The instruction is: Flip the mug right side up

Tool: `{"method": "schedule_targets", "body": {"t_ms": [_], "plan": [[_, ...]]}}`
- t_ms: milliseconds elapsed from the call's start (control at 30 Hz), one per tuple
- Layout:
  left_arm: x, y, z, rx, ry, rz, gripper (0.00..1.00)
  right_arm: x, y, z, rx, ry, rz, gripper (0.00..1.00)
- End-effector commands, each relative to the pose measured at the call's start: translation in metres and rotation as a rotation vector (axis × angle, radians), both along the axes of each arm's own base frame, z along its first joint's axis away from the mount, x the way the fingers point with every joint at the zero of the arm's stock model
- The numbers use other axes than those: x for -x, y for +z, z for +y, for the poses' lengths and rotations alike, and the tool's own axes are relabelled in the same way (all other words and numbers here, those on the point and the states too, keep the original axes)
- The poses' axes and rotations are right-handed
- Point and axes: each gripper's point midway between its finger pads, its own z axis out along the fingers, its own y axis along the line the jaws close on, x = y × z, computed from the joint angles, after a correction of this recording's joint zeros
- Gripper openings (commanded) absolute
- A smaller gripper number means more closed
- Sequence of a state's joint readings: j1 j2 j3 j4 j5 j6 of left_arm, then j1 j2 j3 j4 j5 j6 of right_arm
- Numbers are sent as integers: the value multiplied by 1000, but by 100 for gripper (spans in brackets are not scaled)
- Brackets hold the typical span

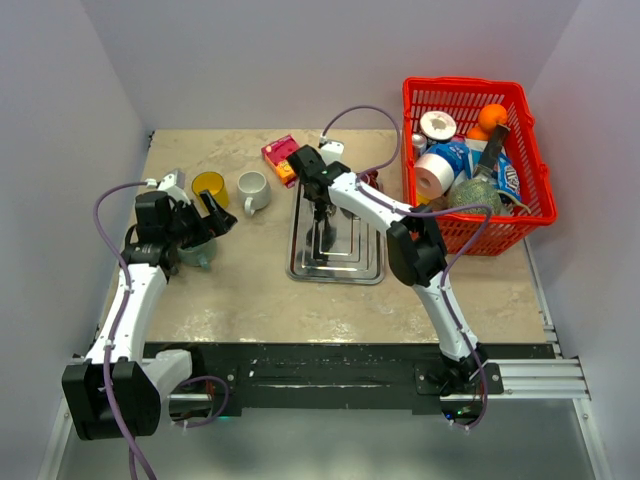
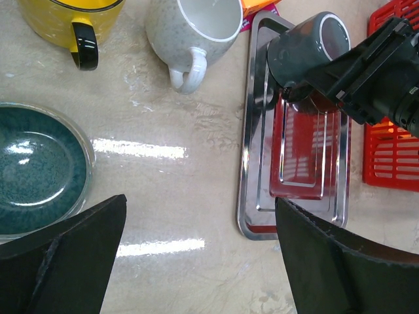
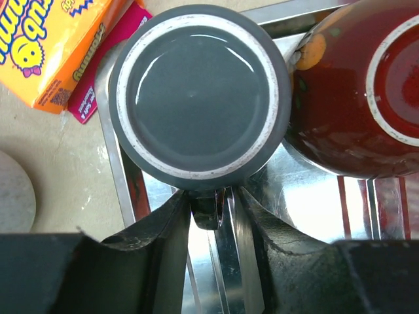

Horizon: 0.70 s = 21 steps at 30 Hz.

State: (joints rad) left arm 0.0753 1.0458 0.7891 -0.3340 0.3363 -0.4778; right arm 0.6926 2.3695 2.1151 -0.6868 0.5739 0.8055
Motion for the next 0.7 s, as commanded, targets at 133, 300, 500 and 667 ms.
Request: {"method": "schedule_targets", "body": {"t_ms": [133, 300, 500, 667], "plan": [[-7, 7, 3, -32, 5, -39, 99, -8, 2, 6, 16, 71, -1, 38], [-5, 5, 3, -32, 3, -35, 99, -11, 0, 5, 31, 82, -1, 36], [-5, 8, 3, -31, 3, -42, 99, -12, 8, 3, 39, 83, -26, 18], [-4, 8, 1, -24, -1, -42, 99, -16, 15, 4, 41, 98, -42, 33]]}}
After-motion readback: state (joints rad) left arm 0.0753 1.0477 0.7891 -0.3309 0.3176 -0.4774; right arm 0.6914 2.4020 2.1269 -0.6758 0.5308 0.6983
